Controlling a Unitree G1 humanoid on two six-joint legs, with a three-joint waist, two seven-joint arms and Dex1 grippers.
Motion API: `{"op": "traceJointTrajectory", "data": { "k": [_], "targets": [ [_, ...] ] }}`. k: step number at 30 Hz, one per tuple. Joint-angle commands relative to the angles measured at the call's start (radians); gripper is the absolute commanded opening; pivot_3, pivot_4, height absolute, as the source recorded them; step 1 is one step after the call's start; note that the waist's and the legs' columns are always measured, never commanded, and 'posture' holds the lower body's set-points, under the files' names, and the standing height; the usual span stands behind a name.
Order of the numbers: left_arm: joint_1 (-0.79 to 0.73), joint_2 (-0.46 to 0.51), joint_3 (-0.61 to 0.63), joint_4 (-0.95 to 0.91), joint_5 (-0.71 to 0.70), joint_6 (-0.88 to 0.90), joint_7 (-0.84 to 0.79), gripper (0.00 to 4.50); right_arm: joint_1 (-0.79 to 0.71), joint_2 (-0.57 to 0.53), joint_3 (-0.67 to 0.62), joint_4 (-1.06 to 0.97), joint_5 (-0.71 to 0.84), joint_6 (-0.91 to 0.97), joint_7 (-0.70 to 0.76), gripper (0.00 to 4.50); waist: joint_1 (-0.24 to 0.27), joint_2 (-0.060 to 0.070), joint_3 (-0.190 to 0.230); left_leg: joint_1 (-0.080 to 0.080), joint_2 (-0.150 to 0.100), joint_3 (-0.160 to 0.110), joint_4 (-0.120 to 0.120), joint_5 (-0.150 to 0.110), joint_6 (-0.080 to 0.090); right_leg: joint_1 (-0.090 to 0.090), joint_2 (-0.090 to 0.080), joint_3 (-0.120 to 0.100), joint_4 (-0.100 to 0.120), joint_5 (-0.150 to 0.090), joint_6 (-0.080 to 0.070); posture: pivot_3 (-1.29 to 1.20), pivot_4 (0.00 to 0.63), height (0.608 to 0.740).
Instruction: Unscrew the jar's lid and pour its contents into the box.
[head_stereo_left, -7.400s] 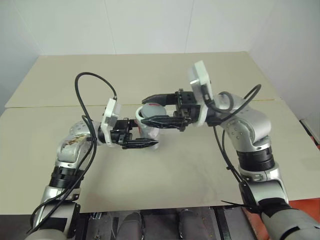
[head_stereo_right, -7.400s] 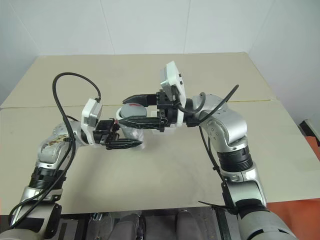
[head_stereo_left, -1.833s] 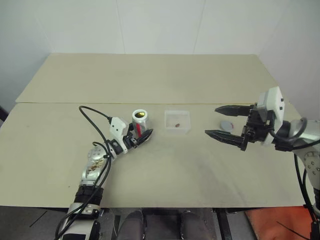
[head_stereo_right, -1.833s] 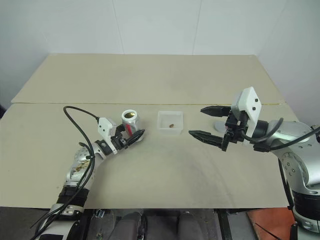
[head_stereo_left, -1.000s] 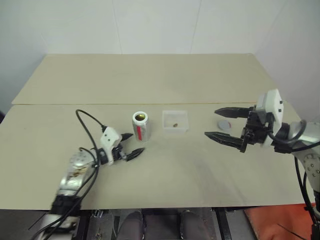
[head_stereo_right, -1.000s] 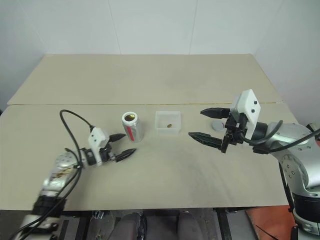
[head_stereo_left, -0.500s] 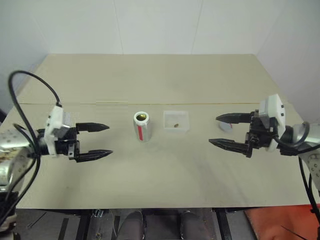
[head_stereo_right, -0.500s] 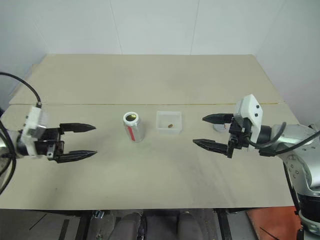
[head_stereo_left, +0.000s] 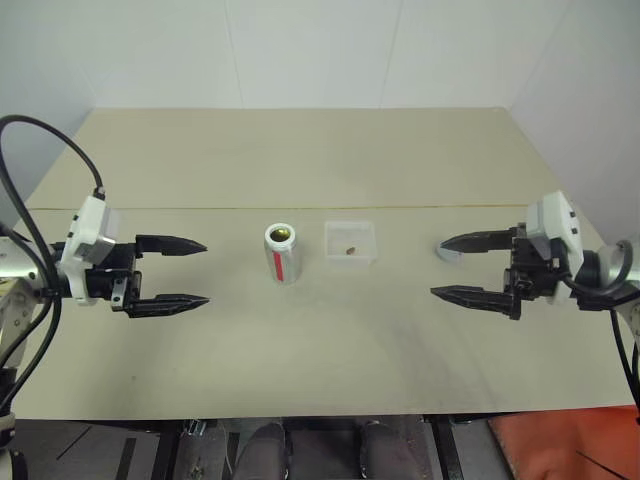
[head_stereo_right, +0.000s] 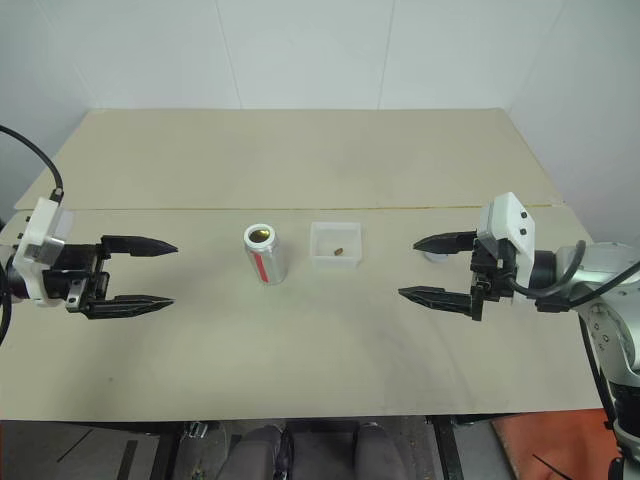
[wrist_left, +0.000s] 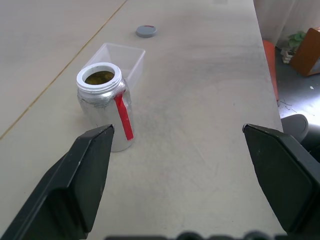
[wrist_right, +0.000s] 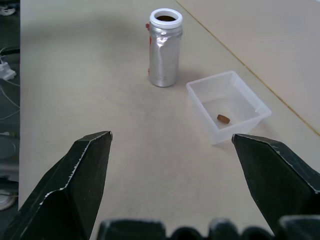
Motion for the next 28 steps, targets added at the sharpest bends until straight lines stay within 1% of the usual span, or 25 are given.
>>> {"op": "traceJointTrajectory", "data": {
  "k": [1,28],
  "targets": [
    [0.003,0.005,0.04,-0.03,-0.014,-0.009,0.0,4.47,-0.013,-0.021,-0.036,-0.011,0.006,-0.019,0.009,4.5,0.0,0.0,0.0,0.0,0.0,0.0,0.0,0.0,0.0,0.0,0.0,0.0,0.0,0.0,0.0,0.0,0.15,0.74],
    [0.042,0.005,0.068,-0.061,-0.029,-0.002,0.001,4.47,-0.012,-0.016,-0.027,-0.005,-0.004,-0.029,0.023,4.5,0.0,0.0,0.0,0.0,0.0,0.0,0.0,0.0,0.0,0.0,0.0,0.0,0.0,0.0,0.0,0.0,0.15,0.74]
  ]
}}
